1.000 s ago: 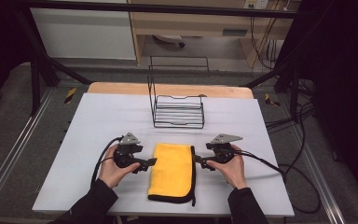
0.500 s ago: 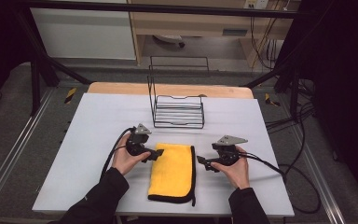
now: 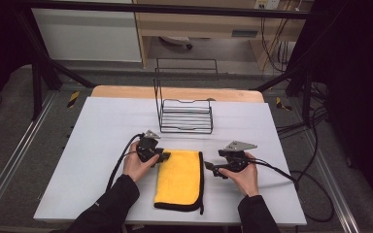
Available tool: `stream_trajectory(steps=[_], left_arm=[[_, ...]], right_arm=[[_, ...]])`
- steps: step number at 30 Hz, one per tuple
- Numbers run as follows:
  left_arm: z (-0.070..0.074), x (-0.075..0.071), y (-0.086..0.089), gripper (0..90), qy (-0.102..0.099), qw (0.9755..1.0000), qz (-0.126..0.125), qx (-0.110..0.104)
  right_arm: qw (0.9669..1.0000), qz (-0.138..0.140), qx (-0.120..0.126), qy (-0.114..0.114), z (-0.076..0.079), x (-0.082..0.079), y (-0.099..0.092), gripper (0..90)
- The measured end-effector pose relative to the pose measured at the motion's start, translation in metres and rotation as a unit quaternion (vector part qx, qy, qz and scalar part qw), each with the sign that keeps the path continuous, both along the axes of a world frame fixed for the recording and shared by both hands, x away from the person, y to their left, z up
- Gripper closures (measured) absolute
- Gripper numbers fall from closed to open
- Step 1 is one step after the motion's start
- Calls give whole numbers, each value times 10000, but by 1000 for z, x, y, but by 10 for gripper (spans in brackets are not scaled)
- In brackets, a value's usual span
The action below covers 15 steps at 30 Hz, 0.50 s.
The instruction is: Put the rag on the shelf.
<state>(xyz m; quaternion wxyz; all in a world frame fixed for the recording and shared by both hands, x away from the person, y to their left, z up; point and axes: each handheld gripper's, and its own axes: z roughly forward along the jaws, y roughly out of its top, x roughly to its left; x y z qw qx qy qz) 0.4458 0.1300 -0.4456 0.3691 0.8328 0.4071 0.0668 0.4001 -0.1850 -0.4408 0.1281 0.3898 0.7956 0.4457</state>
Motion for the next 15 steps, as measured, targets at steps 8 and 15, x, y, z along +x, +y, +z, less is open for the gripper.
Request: stream_trajectory(steps=[8,15], left_arm=[[0,-2,-1,721,100,9999,47,-39],[-2,-5,-2,767,-3,10000,51,-67]], right_arm=[[10000,33,-38,58,-1,5,9,261],[9998,-129,48,153,-6,14,13,315]])
